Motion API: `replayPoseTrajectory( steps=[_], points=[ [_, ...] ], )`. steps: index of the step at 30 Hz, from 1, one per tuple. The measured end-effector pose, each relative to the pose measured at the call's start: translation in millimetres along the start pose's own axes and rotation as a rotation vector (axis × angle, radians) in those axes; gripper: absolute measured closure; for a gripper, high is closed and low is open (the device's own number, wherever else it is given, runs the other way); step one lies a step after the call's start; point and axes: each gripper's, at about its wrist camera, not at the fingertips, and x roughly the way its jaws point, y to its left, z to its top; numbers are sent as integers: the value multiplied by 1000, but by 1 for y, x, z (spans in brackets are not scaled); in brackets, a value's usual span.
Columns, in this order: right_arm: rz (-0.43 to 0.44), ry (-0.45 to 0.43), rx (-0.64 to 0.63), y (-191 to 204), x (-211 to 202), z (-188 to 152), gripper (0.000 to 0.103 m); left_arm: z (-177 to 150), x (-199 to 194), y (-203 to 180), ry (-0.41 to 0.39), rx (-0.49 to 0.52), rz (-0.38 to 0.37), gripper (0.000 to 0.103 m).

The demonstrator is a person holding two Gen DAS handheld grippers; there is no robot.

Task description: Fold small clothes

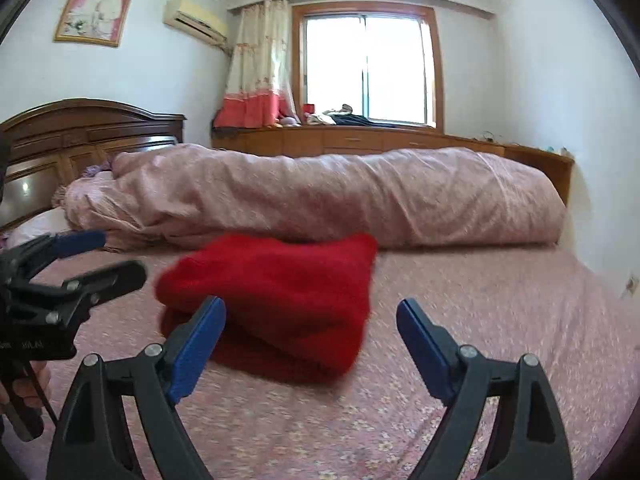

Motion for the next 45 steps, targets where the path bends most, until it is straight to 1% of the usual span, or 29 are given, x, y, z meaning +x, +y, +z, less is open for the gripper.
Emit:
replayPoseTrajectory(
  steps=[2,3,4,5,7,9,10,13,19,45],
  points=[
    [-17,6,12,-6,12,-15,13,-19,15,6,42,-45,6,11],
    [-12,33,17,-8,20,-23,13,-31,24,9,70,-66,16,11],
    [-8,82,26,-9,29,-27,13,-38,31,10,110,-71,28,11],
    [-10,119,27,-10,36,-27,13,-37,37,10,145,-75,37,11],
    [4,115,21,-9,35,-29,13,-38,34,8,116,-65,15,11],
    [10,85,14,-9,28,-29,13,-39,30,2,97,-38,26,11],
    [9,71,8,-8,25,-29,13,-39,30,0,96,-30,30,11],
    [5,65,-4,-4,22,-30,13,-39,31,-6,101,-3,41,11],
    [1,76,-3,-5,26,-28,13,-39,31,0,99,-25,32,10],
    [5,100,7,-6,32,-26,12,-39,31,-4,104,-13,34,10]
  ],
)
